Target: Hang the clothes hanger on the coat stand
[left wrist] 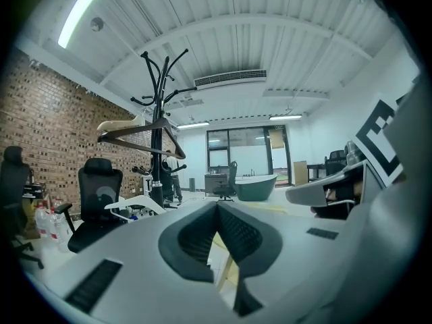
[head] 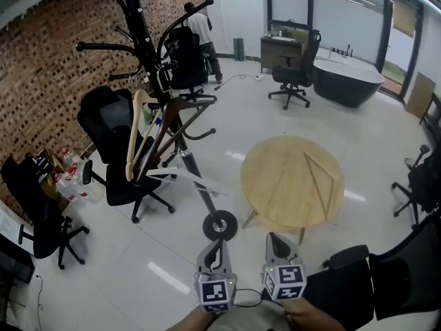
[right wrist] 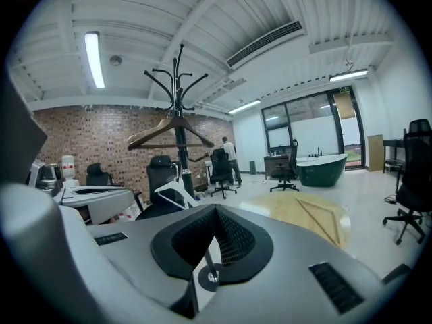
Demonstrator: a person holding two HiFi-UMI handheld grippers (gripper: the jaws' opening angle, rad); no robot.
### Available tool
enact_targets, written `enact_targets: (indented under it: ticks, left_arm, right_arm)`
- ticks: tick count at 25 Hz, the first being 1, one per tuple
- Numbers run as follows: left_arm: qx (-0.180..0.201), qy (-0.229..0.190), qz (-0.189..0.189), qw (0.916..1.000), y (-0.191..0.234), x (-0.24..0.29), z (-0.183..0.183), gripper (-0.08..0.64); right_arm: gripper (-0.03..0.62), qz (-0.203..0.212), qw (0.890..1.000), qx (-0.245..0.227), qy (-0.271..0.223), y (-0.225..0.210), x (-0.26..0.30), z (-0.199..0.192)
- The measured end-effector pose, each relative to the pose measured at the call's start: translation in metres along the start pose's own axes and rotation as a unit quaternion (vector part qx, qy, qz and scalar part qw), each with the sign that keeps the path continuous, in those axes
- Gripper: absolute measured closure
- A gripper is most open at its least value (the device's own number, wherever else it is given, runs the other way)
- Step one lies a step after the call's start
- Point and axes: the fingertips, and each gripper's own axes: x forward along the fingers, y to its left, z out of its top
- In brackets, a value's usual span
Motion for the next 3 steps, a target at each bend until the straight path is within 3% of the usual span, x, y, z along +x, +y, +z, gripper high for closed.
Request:
enact_targets:
  ticks: [3]
  left_arm:
    - [-0.001, -0.002, 0.000, 1.0000, -0.0023, 0.0009, -0.0031, 0.548]
  right_arm:
    - [0.592, 0.001, 1.000, 0.000, 0.000, -0.0023, 0.0004, -0.0050]
